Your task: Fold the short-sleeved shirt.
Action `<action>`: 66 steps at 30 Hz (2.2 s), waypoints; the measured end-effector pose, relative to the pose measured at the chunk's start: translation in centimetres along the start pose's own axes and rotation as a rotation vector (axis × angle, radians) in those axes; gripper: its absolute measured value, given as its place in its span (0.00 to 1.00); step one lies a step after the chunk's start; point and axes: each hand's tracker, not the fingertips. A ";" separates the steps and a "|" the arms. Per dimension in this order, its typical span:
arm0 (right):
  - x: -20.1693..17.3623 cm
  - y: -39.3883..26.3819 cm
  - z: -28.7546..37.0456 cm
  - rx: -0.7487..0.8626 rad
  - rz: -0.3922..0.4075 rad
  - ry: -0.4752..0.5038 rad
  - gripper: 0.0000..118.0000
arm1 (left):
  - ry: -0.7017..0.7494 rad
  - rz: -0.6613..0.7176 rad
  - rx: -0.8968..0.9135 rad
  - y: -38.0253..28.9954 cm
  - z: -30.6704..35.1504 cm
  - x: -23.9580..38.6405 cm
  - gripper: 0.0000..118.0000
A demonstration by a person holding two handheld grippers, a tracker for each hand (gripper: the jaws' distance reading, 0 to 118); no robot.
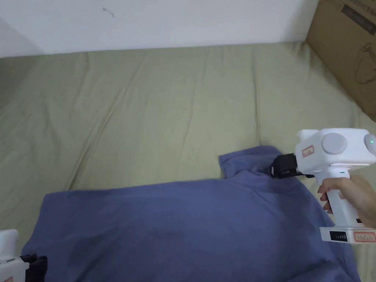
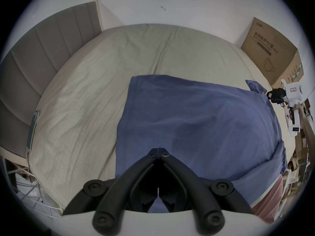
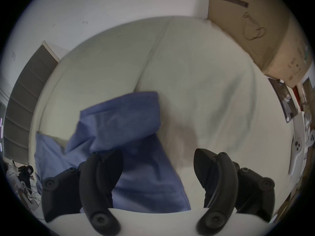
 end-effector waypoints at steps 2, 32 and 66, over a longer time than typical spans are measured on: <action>-0.1 -1.8 0.4 -0.062 0.039 -0.037 0.72 | 0.004 0.008 -0.012 -0.1 -0.3 -0.2 0.00; -0.8 2.2 -1.1 -0.011 -0.004 -0.005 0.00 | 0.045 0.020 -0.084 13.4 -11.7 -2.8 0.19; -0.4 -30.3 11.9 -0.026 -0.010 0.010 0.18 | -0.003 0.040 -0.013 -12.3 4.6 -5.9 0.08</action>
